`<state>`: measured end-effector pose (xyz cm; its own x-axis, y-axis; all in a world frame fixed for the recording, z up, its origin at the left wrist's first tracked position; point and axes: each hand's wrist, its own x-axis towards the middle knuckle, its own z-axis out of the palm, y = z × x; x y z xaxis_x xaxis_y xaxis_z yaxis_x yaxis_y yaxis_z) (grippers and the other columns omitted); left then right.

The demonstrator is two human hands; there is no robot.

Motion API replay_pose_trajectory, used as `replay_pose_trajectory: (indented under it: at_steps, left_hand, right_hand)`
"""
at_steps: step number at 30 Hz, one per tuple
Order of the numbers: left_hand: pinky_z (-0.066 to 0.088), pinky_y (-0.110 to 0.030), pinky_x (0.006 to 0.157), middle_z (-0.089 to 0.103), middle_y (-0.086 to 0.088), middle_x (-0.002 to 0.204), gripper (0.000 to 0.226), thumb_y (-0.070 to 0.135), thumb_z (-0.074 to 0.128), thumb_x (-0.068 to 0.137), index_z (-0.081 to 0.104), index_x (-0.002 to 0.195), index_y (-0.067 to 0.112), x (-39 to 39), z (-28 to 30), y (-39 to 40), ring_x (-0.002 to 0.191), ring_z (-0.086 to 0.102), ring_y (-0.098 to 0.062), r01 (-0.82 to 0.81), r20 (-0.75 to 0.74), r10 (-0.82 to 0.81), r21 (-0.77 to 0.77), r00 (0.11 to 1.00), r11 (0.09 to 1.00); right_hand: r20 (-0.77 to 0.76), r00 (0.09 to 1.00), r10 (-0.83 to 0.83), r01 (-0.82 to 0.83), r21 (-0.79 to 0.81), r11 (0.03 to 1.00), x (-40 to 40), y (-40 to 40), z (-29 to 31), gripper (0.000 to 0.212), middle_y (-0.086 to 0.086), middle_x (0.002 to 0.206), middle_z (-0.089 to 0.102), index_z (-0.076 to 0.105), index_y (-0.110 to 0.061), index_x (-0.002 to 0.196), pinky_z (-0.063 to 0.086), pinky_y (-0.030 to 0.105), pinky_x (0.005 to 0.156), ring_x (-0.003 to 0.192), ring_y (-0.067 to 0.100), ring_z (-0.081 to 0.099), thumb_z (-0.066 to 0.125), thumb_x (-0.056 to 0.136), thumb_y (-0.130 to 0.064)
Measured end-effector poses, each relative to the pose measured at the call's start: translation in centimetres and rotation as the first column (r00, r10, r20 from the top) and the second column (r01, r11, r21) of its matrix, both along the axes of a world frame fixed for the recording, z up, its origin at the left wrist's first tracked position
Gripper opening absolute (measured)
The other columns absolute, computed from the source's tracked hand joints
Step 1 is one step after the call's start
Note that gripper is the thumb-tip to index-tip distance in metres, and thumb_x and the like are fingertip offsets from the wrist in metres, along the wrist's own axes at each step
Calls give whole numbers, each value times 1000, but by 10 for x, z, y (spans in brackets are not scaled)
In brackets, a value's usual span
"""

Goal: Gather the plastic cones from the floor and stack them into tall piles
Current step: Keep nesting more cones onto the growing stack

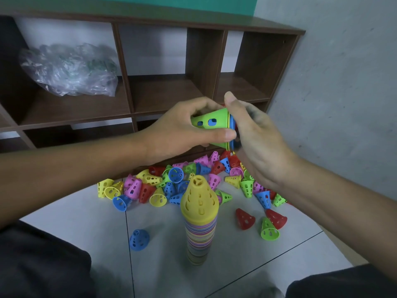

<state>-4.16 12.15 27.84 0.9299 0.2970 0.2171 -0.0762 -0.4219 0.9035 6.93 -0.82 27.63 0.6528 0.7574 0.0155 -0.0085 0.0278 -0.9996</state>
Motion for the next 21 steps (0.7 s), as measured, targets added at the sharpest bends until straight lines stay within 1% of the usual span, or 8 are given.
replay_pose_trajectory:
  at_steps: [4,6,8,10,13,15,17,21]
  left_hand:
    - [63,-36,79,70,1,110,54,43,81,75,64,120,20,0,-1,1,100,71,-17,-13,-12,13,18,1000,1000]
    - [61,-31,77,70,2,107,56,46,84,72,65,118,20,-2,0,0,96,71,-14,-24,-14,25,48,1000,999]
    - [55,-22,73,71,6,103,53,46,82,71,66,116,21,-5,5,1,92,70,-9,-31,-9,32,134,999,990]
    - [55,-25,76,70,9,104,54,49,84,70,67,116,25,-10,9,6,93,69,-7,-36,-13,41,255,999,966]
    - [52,-33,91,63,13,113,62,63,81,67,65,120,36,-19,15,20,105,62,-7,-54,-17,71,476,997,878]
    - [45,-23,96,55,17,116,67,65,76,65,64,125,39,-27,19,25,111,56,-3,-30,-26,55,575,998,818]
    - [42,-18,96,50,16,118,71,66,75,63,63,128,41,-34,21,27,113,53,-1,30,-74,22,632,997,775]
    - [46,-20,92,47,16,121,74,67,81,65,60,132,43,-45,21,25,111,51,-4,137,-167,-18,735,986,664]
  right_hand:
    - [-53,997,64,-63,9,998,-1,1,3,71,13,118,70,44,-7,144,54,43,101,110,21,70,61,93,-53]
    - [-52,992,114,-115,3,993,-2,-2,5,58,13,116,71,51,-7,137,56,39,98,109,20,70,52,98,-50]
    - [-27,993,118,-119,-16,993,-1,-6,5,49,11,114,73,59,-11,126,57,37,96,109,19,71,44,101,-51]
    - [-18,999,42,-43,-32,999,4,-8,3,40,8,113,74,63,-20,114,57,41,97,109,20,70,43,102,-52]
    - [8,999,-41,42,-82,996,12,-12,1,27,4,116,72,65,-29,107,57,45,95,111,19,69,46,103,-48]
    - [15,998,-54,55,-106,993,18,-17,-2,23,5,119,71,67,-28,112,59,44,91,112,21,68,47,106,-37]
    - [56,997,-61,68,-139,988,22,-22,-4,24,6,121,68,69,-27,117,62,40,84,113,22,67,47,107,-25]
    - [148,985,-91,116,-165,979,22,-30,-6,26,5,119,65,69,-25,117,63,35,78,107,21,69,48,106,-15]
